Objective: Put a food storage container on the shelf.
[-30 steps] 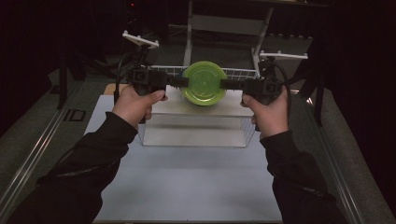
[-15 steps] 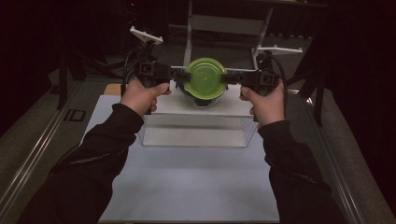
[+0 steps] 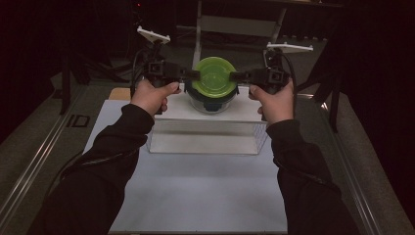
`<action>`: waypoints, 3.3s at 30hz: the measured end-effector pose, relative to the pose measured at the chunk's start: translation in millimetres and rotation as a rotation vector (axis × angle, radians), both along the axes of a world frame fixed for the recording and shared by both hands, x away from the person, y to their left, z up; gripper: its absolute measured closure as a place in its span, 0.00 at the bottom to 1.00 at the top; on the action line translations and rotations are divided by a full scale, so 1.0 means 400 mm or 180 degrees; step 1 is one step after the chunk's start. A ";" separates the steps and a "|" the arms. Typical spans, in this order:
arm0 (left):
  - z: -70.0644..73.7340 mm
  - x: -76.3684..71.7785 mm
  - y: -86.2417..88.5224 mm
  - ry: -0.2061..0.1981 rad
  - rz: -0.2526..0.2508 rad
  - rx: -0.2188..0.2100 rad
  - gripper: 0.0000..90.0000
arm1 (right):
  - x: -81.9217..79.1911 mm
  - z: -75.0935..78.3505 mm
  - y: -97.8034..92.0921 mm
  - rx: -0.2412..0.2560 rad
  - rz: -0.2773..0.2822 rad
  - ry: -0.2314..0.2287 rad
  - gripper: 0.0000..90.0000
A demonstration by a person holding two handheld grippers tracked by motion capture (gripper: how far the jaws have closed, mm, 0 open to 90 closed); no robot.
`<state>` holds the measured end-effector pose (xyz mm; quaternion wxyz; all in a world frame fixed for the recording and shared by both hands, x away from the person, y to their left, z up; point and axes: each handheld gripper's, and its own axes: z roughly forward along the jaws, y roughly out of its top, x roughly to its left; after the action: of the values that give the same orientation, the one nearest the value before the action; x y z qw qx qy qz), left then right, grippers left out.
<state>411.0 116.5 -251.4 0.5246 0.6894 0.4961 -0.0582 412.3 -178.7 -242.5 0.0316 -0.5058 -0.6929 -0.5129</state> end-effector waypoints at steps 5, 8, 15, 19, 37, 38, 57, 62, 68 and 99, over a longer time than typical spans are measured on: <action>-0.004 0.006 -0.002 -0.0009 0.0059 -0.0051 0.84 | 0.016 -0.006 0.000 0.0040 -0.0067 0.0033 0.85; -0.007 0.008 -0.002 -0.0010 0.0079 -0.0071 0.83 | 0.022 -0.009 -0.002 0.0080 -0.0074 0.0062 0.84; -0.015 0.020 -0.011 -0.0006 0.0194 -0.0048 0.74 | 0.047 -0.021 -0.004 0.0091 -0.0132 0.0150 0.74; -0.018 0.025 -0.018 -0.0021 0.0185 -0.0029 0.65 | 0.055 -0.027 -0.002 0.0140 -0.0083 0.0172 0.65; 0.017 -0.027 0.034 -0.0281 0.0229 -0.0045 0.54 | -0.005 -0.005 -0.019 0.0063 -0.0008 -0.0160 0.48; 0.018 -0.034 0.039 -0.0301 0.0206 -0.0058 0.54 | -0.012 -0.007 -0.020 0.0072 0.0013 -0.0172 0.48; -0.051 -0.164 0.068 -0.0904 -0.0122 -0.0188 0.20 | -0.089 -0.086 0.048 0.0072 0.0304 -0.0148 0.75; -0.119 -0.200 0.056 -0.0979 -0.0056 0.0070 0.02 | -0.070 -0.103 0.086 -0.0113 0.0372 -0.0083 0.99; -0.148 -0.224 0.056 -0.1075 0.0020 0.0124 0.01 | -0.053 -0.105 0.098 -0.0113 0.0317 -0.0070 0.99; -0.204 -0.301 0.028 -0.1435 -0.0226 0.0278 0.00 | -0.163 -0.142 0.067 0.0026 0.0555 -0.0448 0.44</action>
<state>290.7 127.6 -333.1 0.5894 0.7240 0.3440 0.1004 347.0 -151.8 -299.3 0.0295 -0.4062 -0.7327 -0.5452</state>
